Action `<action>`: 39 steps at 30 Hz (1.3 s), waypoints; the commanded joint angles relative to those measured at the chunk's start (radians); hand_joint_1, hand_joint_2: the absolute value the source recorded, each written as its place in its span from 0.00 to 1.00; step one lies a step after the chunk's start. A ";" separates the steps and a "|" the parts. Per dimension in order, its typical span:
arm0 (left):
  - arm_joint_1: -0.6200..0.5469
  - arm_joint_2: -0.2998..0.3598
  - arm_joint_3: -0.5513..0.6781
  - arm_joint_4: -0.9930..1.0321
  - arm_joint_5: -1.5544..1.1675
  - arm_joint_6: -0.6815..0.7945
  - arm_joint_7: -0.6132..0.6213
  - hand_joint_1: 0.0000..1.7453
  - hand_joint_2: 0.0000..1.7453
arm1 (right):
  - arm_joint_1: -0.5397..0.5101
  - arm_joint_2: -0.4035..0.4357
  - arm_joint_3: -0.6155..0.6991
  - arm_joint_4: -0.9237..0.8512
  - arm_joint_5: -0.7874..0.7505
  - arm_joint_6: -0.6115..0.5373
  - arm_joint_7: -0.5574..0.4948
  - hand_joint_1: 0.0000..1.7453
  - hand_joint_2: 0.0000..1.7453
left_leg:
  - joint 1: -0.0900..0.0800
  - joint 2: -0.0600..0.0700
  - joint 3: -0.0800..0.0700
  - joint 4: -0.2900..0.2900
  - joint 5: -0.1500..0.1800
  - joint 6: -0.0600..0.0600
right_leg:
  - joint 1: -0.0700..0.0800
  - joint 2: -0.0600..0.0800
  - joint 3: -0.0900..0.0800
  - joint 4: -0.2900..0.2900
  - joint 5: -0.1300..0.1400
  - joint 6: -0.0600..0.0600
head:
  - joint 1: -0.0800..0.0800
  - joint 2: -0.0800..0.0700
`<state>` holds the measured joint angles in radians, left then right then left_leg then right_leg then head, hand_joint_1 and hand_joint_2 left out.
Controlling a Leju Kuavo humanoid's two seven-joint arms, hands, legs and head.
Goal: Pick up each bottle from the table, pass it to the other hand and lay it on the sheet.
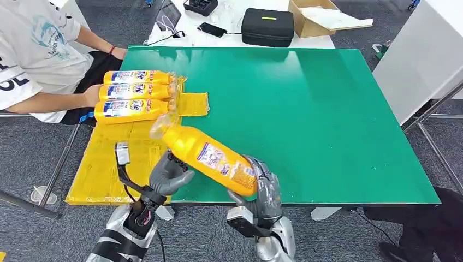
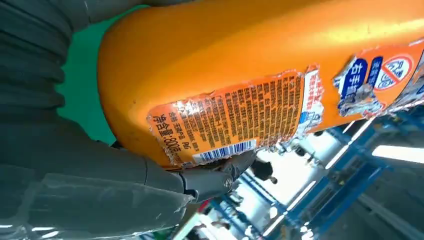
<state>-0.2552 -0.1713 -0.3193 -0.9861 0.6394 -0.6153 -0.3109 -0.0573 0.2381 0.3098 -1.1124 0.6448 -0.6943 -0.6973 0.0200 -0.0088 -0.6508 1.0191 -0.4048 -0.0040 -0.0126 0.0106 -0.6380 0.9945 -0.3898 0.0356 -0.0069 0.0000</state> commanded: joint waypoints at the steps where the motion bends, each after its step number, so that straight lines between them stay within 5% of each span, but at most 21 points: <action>1: -0.076 0.008 -0.058 0.135 0.077 -0.020 0.020 0.00 1.00 | -0.083 0.035 0.057 0.214 0.031 -0.004 -0.001 1.00 1.00 | 0.000 0.002 0.004 -0.001 -0.001 0.001 | 0.001 0.001 0.004 -0.001 0.000 -0.001 | 0.000 0.000; 15: -0.044 -0.012 -0.051 0.064 0.137 0.014 0.045 0.00 1.00 | -0.153 0.062 0.086 0.453 0.030 -0.004 -0.001 1.00 1.00 | 0.000 0.002 0.006 -0.001 -0.002 0.001 | 0.001 0.000 0.006 -0.001 -0.002 -0.001 | 0.000 0.000; 16: -0.042 -0.010 -0.055 0.057 0.131 0.021 0.047 0.11 1.00 | -0.152 0.065 0.078 0.453 0.034 -0.004 -0.001 1.00 1.00 | 0.000 0.002 0.009 -0.001 -0.003 0.002 | 0.001 -0.001 0.009 -0.001 -0.003 -0.002 | 0.000 0.000; 17: -0.037 -0.005 -0.066 0.042 0.089 0.040 0.025 0.86 1.00 | -0.149 0.066 0.070 0.438 0.026 -0.004 -0.001 1.00 1.00 | 0.000 0.000 0.005 -0.001 -0.001 0.001 | 0.001 -0.001 0.004 -0.001 -0.001 -0.001 | 0.000 0.000; 18: -0.036 0.002 -0.080 0.035 0.058 0.047 0.016 1.00 1.00 | -0.148 0.067 0.067 0.426 0.019 -0.004 -0.001 0.99 1.00 | 0.000 -0.001 0.006 -0.001 -0.002 0.001 | 0.001 -0.002 0.006 -0.001 -0.002 -0.002 | 0.000 0.000; 33: -0.024 0.002 -0.092 0.040 -0.015 0.054 -0.017 1.00 1.00 | -0.157 0.091 -0.007 0.399 0.023 -0.004 -0.001 0.99 1.00 | 0.000 0.000 0.004 0.000 -0.001 0.001 | 0.001 -0.001 0.004 0.000 -0.002 -0.001 | 0.000 0.000; 34: -0.025 0.001 -0.087 0.042 -0.007 0.055 -0.013 1.00 1.00 | -0.164 0.092 -0.003 0.414 0.020 -0.004 0.000 0.73 1.00 | 0.000 0.000 0.004 0.000 -0.001 0.001 | 0.000 -0.001 0.003 0.000 -0.002 -0.001 | 0.000 0.000; 35: -0.026 -0.001 -0.078 0.045 0.008 0.052 -0.007 1.00 1.00 | -0.173 0.094 0.000 0.430 0.012 -0.004 0.005 0.00 1.00 | 0.000 0.000 0.004 0.000 -0.001 0.001 | 0.000 -0.001 0.004 0.000 -0.002 -0.001 | 0.000 0.000; 38: -0.027 -0.002 -0.061 0.041 0.016 0.070 -0.007 1.00 1.00 | -0.179 0.097 0.010 0.450 -0.024 0.048 0.010 0.00 1.00 | 0.000 0.002 0.011 0.000 -0.004 0.002 | 0.001 -0.001 0.011 0.000 -0.004 -0.003 | 0.000 0.000; 39: -0.028 -0.005 -0.042 0.040 0.031 0.079 -0.006 1.00 1.00 | -0.177 0.093 0.019 0.443 -0.058 0.097 0.010 0.00 0.00 | 0.000 0.001 0.004 0.000 -0.001 0.001 | 0.001 0.000 0.003 0.000 -0.001 -0.001 | 0.000 0.000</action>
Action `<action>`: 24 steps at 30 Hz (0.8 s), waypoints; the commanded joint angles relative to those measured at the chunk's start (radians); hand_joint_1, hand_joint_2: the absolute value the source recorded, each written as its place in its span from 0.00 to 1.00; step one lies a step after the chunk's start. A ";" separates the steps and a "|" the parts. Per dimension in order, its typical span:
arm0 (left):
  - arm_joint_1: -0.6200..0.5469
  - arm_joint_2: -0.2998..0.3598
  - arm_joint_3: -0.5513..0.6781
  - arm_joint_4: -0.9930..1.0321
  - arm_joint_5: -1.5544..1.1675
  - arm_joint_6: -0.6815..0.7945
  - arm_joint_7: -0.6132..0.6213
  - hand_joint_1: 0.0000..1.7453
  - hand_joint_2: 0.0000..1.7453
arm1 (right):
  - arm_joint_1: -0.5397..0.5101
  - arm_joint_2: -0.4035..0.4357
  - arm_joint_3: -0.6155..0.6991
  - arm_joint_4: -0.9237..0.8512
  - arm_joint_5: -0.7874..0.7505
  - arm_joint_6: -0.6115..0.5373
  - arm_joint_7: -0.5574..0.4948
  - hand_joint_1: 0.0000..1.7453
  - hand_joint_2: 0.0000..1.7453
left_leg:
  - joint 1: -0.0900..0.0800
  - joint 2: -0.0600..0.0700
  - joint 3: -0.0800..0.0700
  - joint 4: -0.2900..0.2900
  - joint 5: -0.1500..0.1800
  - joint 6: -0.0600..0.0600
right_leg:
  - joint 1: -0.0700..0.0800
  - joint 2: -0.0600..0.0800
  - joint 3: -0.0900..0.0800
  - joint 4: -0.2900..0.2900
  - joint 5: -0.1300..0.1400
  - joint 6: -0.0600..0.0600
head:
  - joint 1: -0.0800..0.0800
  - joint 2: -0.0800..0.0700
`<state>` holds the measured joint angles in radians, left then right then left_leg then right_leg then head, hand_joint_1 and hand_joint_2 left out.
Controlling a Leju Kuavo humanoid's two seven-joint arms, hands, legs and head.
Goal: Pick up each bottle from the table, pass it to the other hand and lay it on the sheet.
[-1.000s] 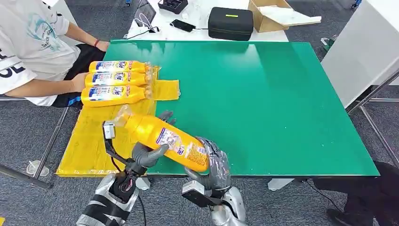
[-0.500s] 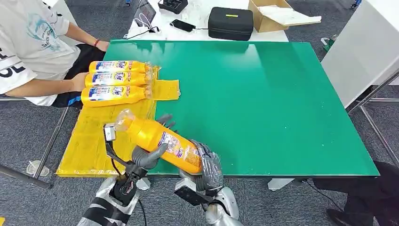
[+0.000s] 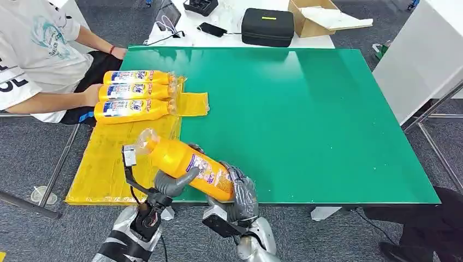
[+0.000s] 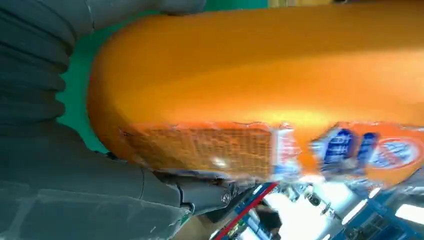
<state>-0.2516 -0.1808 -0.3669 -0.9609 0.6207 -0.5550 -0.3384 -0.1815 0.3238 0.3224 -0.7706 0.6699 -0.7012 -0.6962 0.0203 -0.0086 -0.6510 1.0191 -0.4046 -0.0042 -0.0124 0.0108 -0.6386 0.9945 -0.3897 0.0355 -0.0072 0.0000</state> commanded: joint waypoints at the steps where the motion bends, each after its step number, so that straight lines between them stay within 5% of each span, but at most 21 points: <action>1: -0.038 0.004 0.025 0.013 0.054 0.038 0.021 1.00 1.00 | -0.045 0.004 0.011 0.077 -0.131 0.153 -0.002 0.00 0.00 | 0.000 0.001 0.006 0.000 -0.002 0.001 | 0.000 -0.001 0.006 0.000 -0.002 -0.001 | 0.001 0.000; 3: -0.059 0.007 0.079 0.010 0.051 0.090 0.008 1.00 1.00 | -0.007 -0.015 0.033 -0.036 -0.257 0.278 -0.002 0.00 0.00 | 0.000 0.001 0.004 0.000 -0.001 0.001 | 0.000 0.000 0.004 0.000 -0.001 -0.001 | 0.000 0.000; 7: -0.131 0.013 0.192 0.011 -0.019 0.234 -0.053 1.00 1.00 | 0.047 -0.046 0.047 -0.254 -0.365 0.354 -0.001 0.00 0.00 | 0.001 0.000 0.002 0.001 -0.001 0.001 | 0.001 -0.002 0.002 0.001 -0.001 -0.001 | 0.001 0.000; 12: -0.160 0.009 0.256 0.000 -0.090 0.321 -0.089 1.00 1.00 | 0.071 -0.047 0.032 -0.342 -0.423 0.364 0.001 0.00 0.00 | 0.000 0.000 0.001 0.000 0.000 0.000 | 0.001 -0.001 0.001 0.000 -0.001 -0.001 | 0.000 0.000; 19: -0.273 0.065 0.343 -0.045 -0.537 0.748 -0.292 1.00 1.00 | 0.116 -0.057 0.047 -0.541 -0.526 0.328 -0.002 0.00 0.00 | 0.001 0.000 0.002 0.002 -0.001 0.001 | 0.002 -0.001 0.002 0.002 -0.002 -0.002 | 0.001 0.000; 23: -0.274 0.054 0.366 -0.033 -0.558 0.733 -0.297 1.00 1.00 | 0.114 -0.057 0.051 -0.538 -0.529 0.322 -0.002 0.00 0.00 | 0.001 0.000 0.001 0.000 0.000 0.000 | 0.001 -0.001 0.001 0.000 -0.001 -0.001 | 0.000 0.000; 24: -0.278 0.076 0.325 -0.023 -0.699 0.868 -0.336 1.00 1.00 | 0.112 -0.062 0.063 -0.557 -0.536 0.324 -0.002 0.00 0.00 | 0.001 0.000 0.004 0.000 -0.001 0.001 | 0.001 -0.002 0.004 0.000 -0.002 -0.001 | 0.000 0.000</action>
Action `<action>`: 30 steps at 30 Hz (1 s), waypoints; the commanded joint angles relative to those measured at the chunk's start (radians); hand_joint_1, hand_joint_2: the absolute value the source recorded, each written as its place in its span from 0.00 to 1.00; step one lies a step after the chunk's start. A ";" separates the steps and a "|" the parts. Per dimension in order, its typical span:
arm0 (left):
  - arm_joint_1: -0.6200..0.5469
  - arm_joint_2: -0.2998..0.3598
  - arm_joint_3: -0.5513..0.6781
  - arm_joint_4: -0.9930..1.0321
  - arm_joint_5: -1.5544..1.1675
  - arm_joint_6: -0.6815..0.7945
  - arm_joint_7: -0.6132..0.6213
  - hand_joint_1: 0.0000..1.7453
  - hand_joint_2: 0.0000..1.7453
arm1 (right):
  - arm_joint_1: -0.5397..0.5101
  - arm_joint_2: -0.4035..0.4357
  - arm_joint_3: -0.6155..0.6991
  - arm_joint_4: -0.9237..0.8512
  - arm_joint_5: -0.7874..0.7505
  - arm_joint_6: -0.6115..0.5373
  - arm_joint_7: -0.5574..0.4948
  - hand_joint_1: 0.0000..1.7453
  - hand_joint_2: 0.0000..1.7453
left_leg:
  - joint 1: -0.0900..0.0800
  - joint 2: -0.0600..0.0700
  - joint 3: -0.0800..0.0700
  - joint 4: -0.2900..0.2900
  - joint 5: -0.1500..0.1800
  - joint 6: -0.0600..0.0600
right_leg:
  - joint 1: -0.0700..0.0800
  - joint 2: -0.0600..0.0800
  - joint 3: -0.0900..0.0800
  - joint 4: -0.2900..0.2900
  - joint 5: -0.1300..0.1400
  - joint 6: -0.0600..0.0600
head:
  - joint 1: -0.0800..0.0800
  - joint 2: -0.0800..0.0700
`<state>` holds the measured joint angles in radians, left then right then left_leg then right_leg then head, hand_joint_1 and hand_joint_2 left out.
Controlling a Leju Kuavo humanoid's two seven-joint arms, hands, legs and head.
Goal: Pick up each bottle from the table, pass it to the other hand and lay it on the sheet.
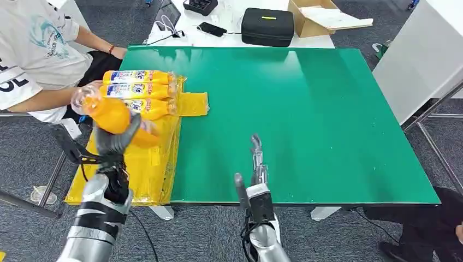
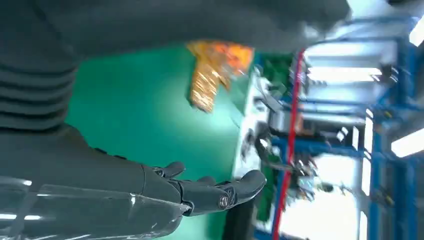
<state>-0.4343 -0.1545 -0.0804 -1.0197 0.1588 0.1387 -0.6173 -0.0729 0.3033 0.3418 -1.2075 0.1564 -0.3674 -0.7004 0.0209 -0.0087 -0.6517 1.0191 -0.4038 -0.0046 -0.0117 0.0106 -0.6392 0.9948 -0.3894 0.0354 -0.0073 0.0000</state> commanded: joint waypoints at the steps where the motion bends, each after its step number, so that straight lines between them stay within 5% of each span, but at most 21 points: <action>1: -0.111 0.061 0.030 0.063 -0.367 0.269 -0.069 1.00 1.00 | -0.001 -0.046 0.057 -0.134 -0.036 -0.018 0.002 0.00 0.00 | 0.000 0.000 0.005 0.000 -0.002 0.001 | 0.001 -0.002 0.006 0.000 -0.002 -0.001 | 0.000 0.000; 5: -0.240 0.163 -0.091 0.399 -0.928 0.495 0.037 1.00 1.00 | -0.045 -0.053 0.104 -0.112 -0.043 -0.015 0.002 0.00 0.00 | 0.000 0.002 0.004 0.000 -0.001 0.001 | 0.000 0.001 0.003 0.000 -0.001 -0.001 | 0.000 0.000; 8: -0.295 0.203 -0.165 0.576 -1.091 0.448 0.066 1.00 1.00 | -0.057 -0.061 0.110 -0.099 -0.051 -0.007 0.002 0.00 0.00 | 0.000 0.000 0.004 -0.001 0.001 0.001 | 0.000 -0.002 0.004 0.000 -0.001 -0.001 | 0.001 0.000; 15: -0.293 0.202 -0.163 0.577 -1.092 0.450 0.063 1.00 1.00 | -0.055 -0.063 0.109 -0.099 -0.056 -0.004 0.002 0.00 0.00 | 0.000 0.004 0.006 0.000 -0.001 0.001 | 0.001 0.001 0.005 0.000 -0.001 -0.001 | 0.001 0.000; 23: -0.293 0.283 -0.229 0.656 -1.167 0.063 0.059 1.00 1.00 | -0.036 -0.063 0.078 -0.075 -0.080 0.054 0.002 0.00 0.00 | 0.000 0.004 0.004 0.000 0.000 0.000 | 0.001 0.001 0.003 0.000 0.000 -0.002 | 0.000 0.000; 30: -0.276 0.296 -0.194 0.661 -1.116 -0.039 0.052 1.00 1.00 | -0.043 -0.050 0.071 -0.042 -0.082 0.065 0.002 0.00 0.00 | 0.000 0.004 0.004 -0.001 0.000 0.000 | 0.001 0.001 0.003 0.000 -0.001 -0.002 | 0.001 0.000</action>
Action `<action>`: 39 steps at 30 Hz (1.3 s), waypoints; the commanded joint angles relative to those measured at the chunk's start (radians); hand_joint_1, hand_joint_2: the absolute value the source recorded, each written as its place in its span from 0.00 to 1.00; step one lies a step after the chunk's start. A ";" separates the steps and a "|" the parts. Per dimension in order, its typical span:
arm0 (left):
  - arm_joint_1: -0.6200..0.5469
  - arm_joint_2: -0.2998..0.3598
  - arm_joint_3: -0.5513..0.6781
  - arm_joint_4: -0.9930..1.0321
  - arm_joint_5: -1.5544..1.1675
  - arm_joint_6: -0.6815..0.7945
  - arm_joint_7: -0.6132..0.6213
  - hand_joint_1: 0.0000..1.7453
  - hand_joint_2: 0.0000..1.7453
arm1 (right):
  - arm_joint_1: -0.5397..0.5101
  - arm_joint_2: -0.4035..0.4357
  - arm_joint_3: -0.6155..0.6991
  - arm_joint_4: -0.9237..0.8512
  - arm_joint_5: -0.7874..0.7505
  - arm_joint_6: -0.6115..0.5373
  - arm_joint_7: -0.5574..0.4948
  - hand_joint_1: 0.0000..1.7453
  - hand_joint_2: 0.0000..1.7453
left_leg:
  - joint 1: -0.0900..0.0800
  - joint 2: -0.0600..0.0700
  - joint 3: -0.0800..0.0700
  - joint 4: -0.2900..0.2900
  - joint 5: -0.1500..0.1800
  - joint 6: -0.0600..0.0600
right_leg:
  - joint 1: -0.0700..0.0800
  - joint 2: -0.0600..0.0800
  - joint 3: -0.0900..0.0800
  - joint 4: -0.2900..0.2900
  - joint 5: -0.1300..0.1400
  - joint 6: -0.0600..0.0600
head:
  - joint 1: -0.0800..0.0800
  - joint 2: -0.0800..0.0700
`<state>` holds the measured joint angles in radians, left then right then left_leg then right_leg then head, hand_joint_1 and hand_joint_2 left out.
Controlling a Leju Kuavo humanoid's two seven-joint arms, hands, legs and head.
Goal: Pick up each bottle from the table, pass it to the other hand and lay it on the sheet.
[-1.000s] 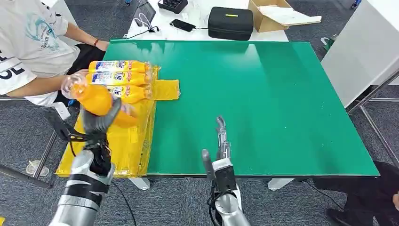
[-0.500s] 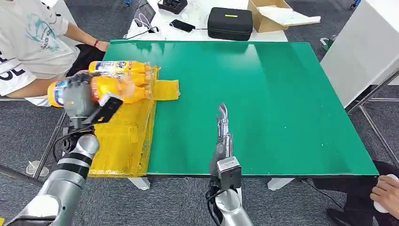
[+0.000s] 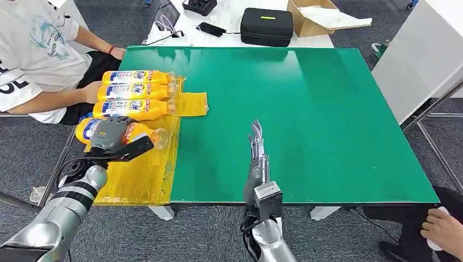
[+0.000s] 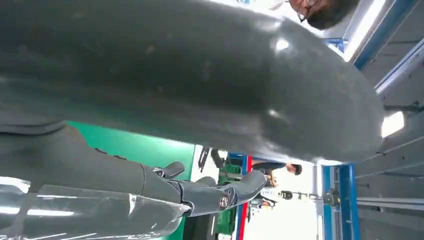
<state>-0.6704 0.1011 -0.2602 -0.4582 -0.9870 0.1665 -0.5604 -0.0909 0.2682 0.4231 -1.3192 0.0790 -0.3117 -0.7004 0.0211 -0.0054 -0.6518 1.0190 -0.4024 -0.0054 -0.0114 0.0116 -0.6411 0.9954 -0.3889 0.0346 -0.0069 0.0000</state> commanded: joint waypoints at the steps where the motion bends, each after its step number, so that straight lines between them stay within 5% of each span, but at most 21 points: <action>1: -0.039 0.042 -0.013 0.105 0.034 -0.090 0.000 1.00 1.00 | -0.027 -0.012 -0.013 0.078 -0.005 0.012 0.002 0.00 0.00 | 0.000 0.001 0.003 0.000 -0.001 0.001 | 0.001 0.000 0.003 -0.001 -0.001 -0.001 | 0.000 0.000; 9: 0.012 0.059 -0.004 0.121 0.056 -0.153 0.003 1.00 1.00 | -0.042 0.001 -0.021 0.137 -0.008 0.027 0.003 0.00 0.00 | 0.000 0.003 0.007 -0.001 -0.003 0.001 | 0.000 0.002 0.007 -0.001 -0.002 -0.001 | 0.000 0.000; 11: 0.019 0.054 -0.003 0.122 0.061 -0.166 0.001 0.81 1.00 | -0.047 0.004 -0.026 0.151 -0.011 0.030 0.004 0.00 0.00 | 0.000 0.002 0.004 -0.001 -0.001 0.001 | 0.000 0.001 0.004 -0.001 -0.001 -0.001 | 0.000 0.000; 12: 0.019 0.054 -0.003 0.122 0.061 -0.166 0.001 0.81 1.00 | -0.047 0.004 -0.026 0.151 -0.011 0.030 0.004 0.00 0.00 | 0.000 0.003 0.006 -0.002 -0.002 0.001 | 0.000 0.001 0.006 -0.001 -0.001 -0.001 | 0.000 0.000; 14: 0.028 0.055 0.001 0.116 0.077 -0.200 -0.007 0.16 1.00 | -0.052 0.009 -0.034 0.164 -0.016 0.036 0.007 0.00 0.00 | 0.000 0.002 0.004 -0.001 -0.001 0.001 | 0.000 0.001 0.004 -0.001 0.000 -0.001 | 0.000 0.000; 15: 0.034 0.059 -0.006 0.112 0.078 -0.215 -0.012 0.02 1.00 | -0.055 0.011 -0.037 0.173 -0.019 0.040 0.010 0.00 0.00 | 0.000 0.002 0.006 -0.002 -0.002 0.001 | 0.000 0.001 0.006 -0.001 -0.001 -0.001 | 0.000 0.000; 20: 0.040 0.064 -0.016 0.111 0.080 -0.233 -0.021 0.00 1.00 | -0.060 0.012 -0.043 0.188 -0.022 0.040 0.017 0.00 0.00 | 0.000 0.002 0.005 -0.002 -0.001 0.001 | 0.000 0.001 0.005 -0.001 -0.001 -0.001 | 0.000 0.000; 21: 0.042 0.067 -0.018 0.111 0.085 -0.244 -0.028 0.00 0.00 | -0.062 0.013 -0.046 0.193 -0.024 0.041 0.019 0.00 0.00 | 0.000 0.002 0.006 -0.002 -0.002 0.001 | 0.000 0.001 0.006 -0.001 -0.001 -0.001 | 0.000 0.000; 39: 0.058 0.125 -0.030 0.063 0.226 -0.506 -0.138 0.00 0.00 | -0.074 0.023 -0.078 0.237 -0.059 0.037 0.017 0.00 0.00 | 0.000 0.000 0.011 -0.002 -0.001 0.001 | 0.000 0.001 0.012 -0.001 0.000 -0.001 | 0.000 0.000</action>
<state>-0.6378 0.2075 -0.2621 -0.4124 -0.8023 -0.2788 -0.6863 -0.1235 0.2968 0.3708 -1.1578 0.0279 -0.2716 -0.6825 0.0212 -0.0086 -0.6439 1.0184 -0.4025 -0.0056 -0.0114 0.0109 -0.6319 0.9954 -0.3892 0.0344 -0.0065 0.0000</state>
